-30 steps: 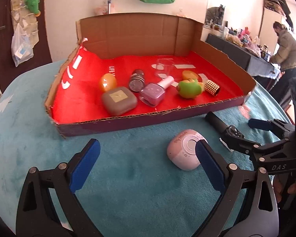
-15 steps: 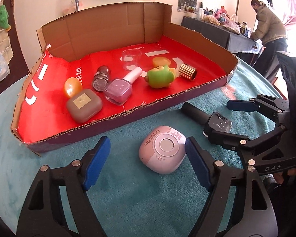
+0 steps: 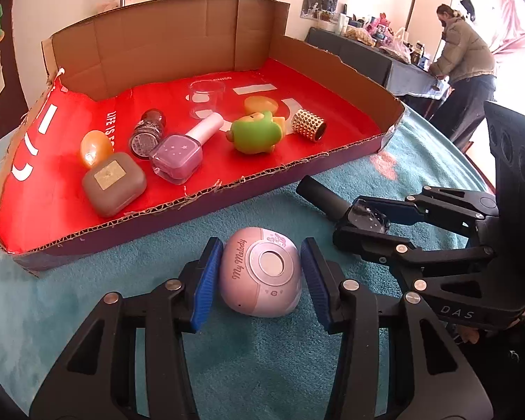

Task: Organize rigid objects
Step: 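Grasp the pink round gadget with the left tool while the right tool grasps the black square bottle, then carry the pink gadget and black bottle into the red box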

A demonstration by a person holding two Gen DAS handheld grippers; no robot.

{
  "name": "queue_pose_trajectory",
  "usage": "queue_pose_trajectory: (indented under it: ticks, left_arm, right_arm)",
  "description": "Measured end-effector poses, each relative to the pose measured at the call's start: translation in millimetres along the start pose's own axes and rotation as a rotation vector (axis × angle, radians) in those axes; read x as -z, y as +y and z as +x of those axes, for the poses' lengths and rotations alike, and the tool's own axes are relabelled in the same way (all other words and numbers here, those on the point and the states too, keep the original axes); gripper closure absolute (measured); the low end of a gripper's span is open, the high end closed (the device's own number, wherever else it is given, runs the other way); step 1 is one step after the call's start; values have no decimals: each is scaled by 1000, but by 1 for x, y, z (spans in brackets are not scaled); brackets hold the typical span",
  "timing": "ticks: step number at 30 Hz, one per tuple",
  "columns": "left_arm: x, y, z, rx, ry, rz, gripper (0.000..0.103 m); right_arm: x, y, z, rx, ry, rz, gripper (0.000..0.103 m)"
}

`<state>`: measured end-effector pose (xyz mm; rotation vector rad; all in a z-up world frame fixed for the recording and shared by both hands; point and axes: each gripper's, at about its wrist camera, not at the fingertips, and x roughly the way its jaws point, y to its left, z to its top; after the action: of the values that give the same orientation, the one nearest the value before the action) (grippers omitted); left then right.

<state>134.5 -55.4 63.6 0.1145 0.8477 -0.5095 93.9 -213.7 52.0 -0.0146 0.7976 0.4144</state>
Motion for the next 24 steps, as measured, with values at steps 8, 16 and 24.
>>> queue_pose_trajectory:
  ticks: [8,16,24]
  left_arm:
    - [-3,-4,-21,-9,-58,17,59]
    - [-7,1,-29,-25,-70,-6,59]
    - [-43,27,-51,-34,-132,-51,59]
  right_arm:
    - [-2,7,-19,-6,-69,-17,65]
    - [-4,7,-24,-3,-82,-7,65]
    - [-41,3,-46,-31,-171,-8,65]
